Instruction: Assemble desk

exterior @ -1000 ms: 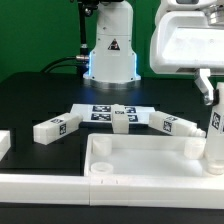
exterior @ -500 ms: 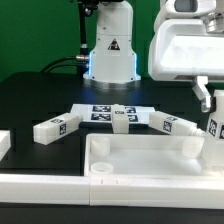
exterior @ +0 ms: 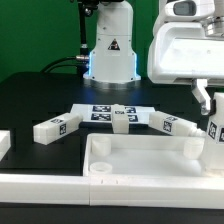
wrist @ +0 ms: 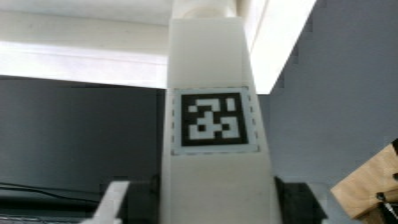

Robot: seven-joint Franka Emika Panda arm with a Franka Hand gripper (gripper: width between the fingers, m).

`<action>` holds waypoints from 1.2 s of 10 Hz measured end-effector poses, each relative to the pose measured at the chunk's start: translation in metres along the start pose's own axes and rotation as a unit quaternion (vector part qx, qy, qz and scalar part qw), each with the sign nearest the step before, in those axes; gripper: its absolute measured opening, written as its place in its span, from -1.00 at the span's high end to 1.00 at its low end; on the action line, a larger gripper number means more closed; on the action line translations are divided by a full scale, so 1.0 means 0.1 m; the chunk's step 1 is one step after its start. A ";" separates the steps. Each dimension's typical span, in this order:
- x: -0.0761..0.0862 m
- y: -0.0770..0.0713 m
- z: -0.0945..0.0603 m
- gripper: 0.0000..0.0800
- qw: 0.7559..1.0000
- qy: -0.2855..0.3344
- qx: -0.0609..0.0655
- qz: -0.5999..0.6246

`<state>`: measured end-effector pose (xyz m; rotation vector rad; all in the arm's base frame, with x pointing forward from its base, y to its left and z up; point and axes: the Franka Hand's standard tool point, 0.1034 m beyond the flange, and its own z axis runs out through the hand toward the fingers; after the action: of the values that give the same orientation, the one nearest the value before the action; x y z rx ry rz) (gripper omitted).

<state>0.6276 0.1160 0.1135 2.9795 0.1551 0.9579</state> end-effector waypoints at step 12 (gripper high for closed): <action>0.14 -0.04 0.01 -0.62 0.977 -0.206 0.020 0.054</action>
Offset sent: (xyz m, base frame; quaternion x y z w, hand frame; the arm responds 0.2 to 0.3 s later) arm 0.0000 0.0000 0.0000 0.0000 0.0000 0.0000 1.0000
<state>0.6391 0.1215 0.1202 3.1669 0.0080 0.3248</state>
